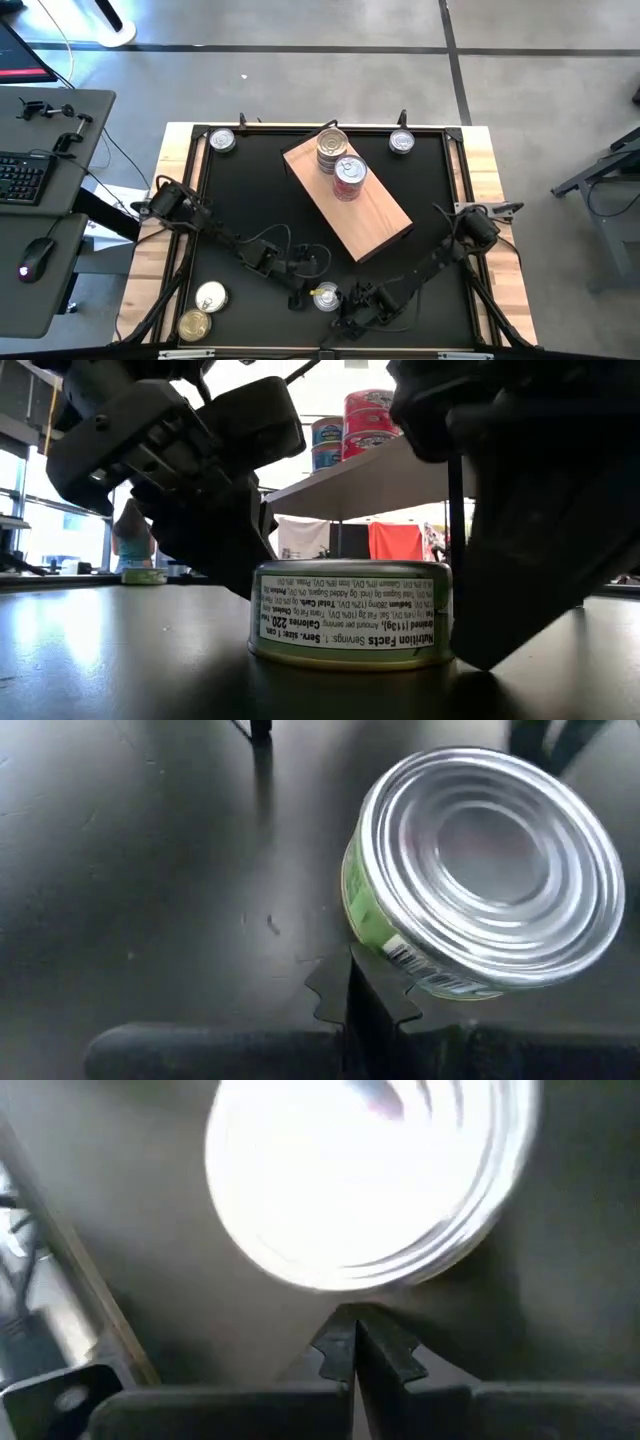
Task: Stack canned seafood by type on shelf
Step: Put the green tuna can on the shelf
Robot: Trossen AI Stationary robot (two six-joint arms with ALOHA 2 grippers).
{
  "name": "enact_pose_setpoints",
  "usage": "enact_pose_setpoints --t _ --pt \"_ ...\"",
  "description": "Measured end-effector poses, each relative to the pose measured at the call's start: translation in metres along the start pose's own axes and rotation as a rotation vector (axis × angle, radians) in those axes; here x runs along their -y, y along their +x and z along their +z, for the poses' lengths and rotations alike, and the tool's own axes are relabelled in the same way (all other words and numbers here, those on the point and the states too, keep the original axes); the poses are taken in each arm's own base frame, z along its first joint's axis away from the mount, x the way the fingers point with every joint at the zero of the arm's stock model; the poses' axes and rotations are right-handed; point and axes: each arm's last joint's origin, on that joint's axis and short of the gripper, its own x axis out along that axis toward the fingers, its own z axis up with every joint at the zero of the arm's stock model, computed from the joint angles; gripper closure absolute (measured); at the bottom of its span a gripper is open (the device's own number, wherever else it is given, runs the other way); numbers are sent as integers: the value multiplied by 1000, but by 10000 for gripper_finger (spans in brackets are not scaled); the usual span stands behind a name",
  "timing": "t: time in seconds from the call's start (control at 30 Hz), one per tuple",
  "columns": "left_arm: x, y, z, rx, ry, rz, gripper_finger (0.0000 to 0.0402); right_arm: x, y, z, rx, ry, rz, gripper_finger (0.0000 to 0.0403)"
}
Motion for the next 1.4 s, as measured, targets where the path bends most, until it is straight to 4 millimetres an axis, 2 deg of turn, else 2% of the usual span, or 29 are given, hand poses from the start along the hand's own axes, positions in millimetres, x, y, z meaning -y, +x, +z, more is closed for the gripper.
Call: enact_pose_setpoints --t 0.27,0.4,0.73,0.93,1.23,1.4 --pt "12 -1 0 9 -36 -32 402 0 2 12 -7 -15 4 403" --pt "22 -4 2 21 -22 -49 402 -12 -5 8 -7 -32 45 403" --pt "32 -7 -5 -13 11 -48 402 -42 -30 8 84 -39 89 403" --pt "35 -8 -8 -8 23 -17 402 -45 -31 13 121 -30 104 403" --pt "36 7 -15 18 -69 1 402 -51 -30 30 172 -36 177 403" --pt "38 9 -12 58 -71 -15 402 -49 -27 41 219 -26 167 403"
